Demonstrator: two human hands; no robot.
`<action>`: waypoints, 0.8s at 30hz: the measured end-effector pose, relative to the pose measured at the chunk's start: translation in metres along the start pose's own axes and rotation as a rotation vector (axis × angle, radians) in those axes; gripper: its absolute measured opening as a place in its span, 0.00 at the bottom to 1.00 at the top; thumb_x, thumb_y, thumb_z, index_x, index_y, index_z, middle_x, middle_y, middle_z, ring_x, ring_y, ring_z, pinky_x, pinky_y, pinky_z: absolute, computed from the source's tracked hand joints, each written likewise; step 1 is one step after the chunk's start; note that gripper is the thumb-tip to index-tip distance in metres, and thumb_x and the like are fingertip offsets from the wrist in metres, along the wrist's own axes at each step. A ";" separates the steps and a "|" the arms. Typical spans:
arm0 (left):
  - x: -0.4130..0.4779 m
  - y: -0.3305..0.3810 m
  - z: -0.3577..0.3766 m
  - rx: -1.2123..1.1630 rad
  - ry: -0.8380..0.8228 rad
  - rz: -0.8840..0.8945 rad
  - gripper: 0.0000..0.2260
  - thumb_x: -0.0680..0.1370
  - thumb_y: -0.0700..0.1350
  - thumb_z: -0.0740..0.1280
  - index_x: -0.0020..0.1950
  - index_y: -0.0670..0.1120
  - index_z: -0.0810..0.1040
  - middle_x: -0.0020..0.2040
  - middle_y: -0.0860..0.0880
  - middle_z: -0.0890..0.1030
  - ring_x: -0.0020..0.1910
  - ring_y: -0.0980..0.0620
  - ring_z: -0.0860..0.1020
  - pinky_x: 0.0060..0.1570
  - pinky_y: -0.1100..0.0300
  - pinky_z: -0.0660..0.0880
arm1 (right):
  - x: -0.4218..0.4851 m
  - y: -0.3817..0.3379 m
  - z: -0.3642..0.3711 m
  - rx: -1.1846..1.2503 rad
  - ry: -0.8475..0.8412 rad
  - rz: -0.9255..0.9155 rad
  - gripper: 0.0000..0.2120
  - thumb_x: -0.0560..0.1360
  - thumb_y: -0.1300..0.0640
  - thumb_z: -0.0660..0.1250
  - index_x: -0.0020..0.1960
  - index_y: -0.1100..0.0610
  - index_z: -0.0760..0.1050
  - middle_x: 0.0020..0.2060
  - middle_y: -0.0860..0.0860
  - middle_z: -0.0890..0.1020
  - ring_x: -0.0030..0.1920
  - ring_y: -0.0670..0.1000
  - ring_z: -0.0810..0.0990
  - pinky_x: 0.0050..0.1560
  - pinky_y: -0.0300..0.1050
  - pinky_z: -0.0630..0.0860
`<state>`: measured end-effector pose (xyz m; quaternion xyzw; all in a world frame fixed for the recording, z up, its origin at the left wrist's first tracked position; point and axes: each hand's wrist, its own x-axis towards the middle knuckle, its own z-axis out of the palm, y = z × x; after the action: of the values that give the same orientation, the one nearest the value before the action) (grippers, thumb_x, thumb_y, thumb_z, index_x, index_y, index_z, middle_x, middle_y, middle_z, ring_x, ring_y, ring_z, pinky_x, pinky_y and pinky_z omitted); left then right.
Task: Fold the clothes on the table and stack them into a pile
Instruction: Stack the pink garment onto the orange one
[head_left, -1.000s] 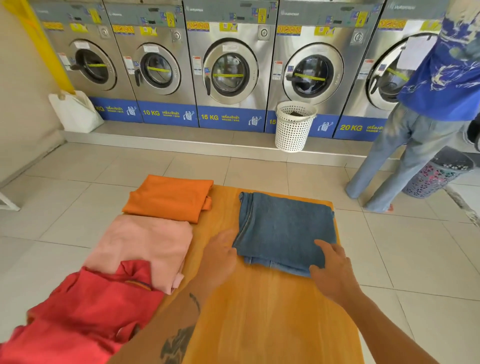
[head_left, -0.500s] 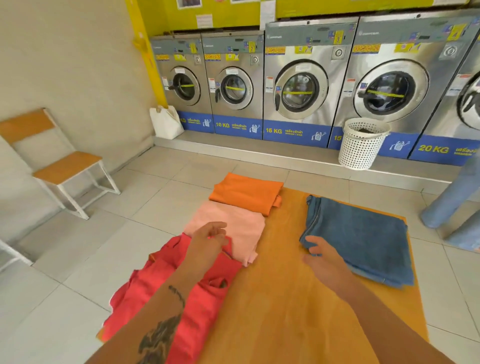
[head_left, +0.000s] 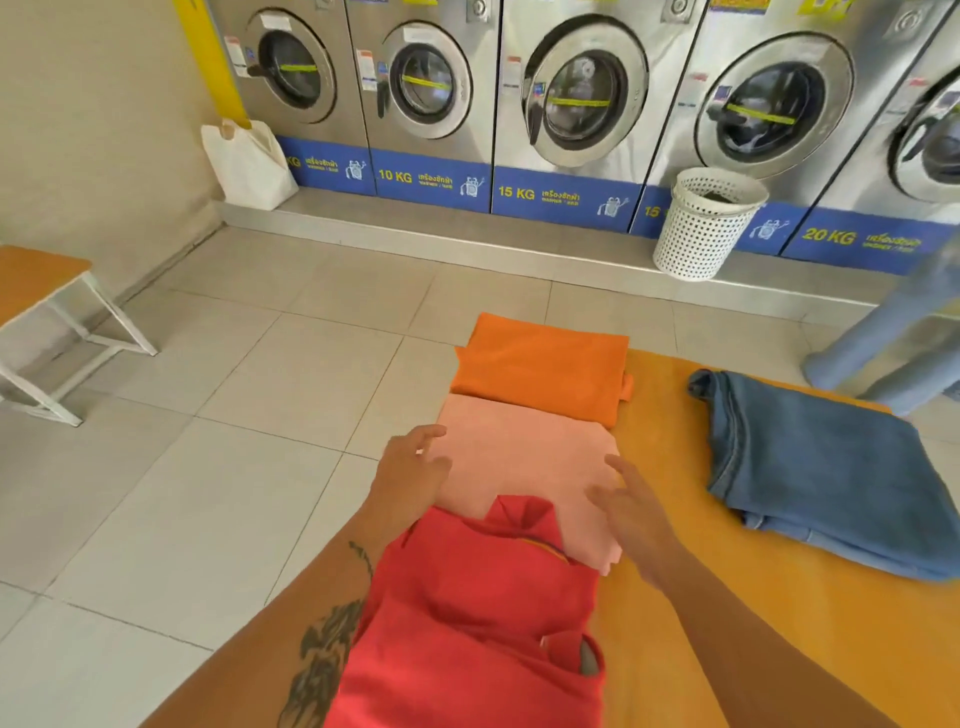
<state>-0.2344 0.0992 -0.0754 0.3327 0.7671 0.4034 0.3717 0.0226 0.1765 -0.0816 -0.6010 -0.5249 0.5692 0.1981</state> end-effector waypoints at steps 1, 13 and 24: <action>0.008 -0.004 0.000 0.053 -0.049 0.011 0.21 0.73 0.42 0.65 0.65 0.57 0.75 0.63 0.49 0.71 0.54 0.51 0.76 0.47 0.60 0.72 | 0.004 0.000 0.006 0.013 0.018 -0.004 0.25 0.78 0.55 0.65 0.74 0.45 0.64 0.72 0.52 0.69 0.70 0.55 0.68 0.62 0.51 0.69; 0.034 -0.007 0.009 -0.201 -0.249 -0.014 0.24 0.73 0.35 0.67 0.60 0.60 0.80 0.66 0.53 0.76 0.58 0.52 0.77 0.56 0.53 0.78 | 0.010 -0.020 0.026 -0.004 0.086 -0.002 0.26 0.72 0.67 0.65 0.65 0.45 0.76 0.66 0.49 0.73 0.59 0.52 0.76 0.55 0.50 0.77; 0.092 0.072 -0.006 -0.259 -0.154 0.191 0.22 0.76 0.36 0.67 0.62 0.60 0.79 0.63 0.57 0.72 0.61 0.52 0.72 0.60 0.54 0.74 | 0.052 -0.105 -0.009 -0.070 0.191 -0.243 0.28 0.73 0.68 0.64 0.65 0.41 0.76 0.63 0.42 0.72 0.60 0.48 0.72 0.51 0.40 0.70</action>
<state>-0.2702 0.2044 -0.0384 0.3835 0.6428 0.5055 0.4291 -0.0221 0.2636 -0.0161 -0.5912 -0.5920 0.4624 0.2934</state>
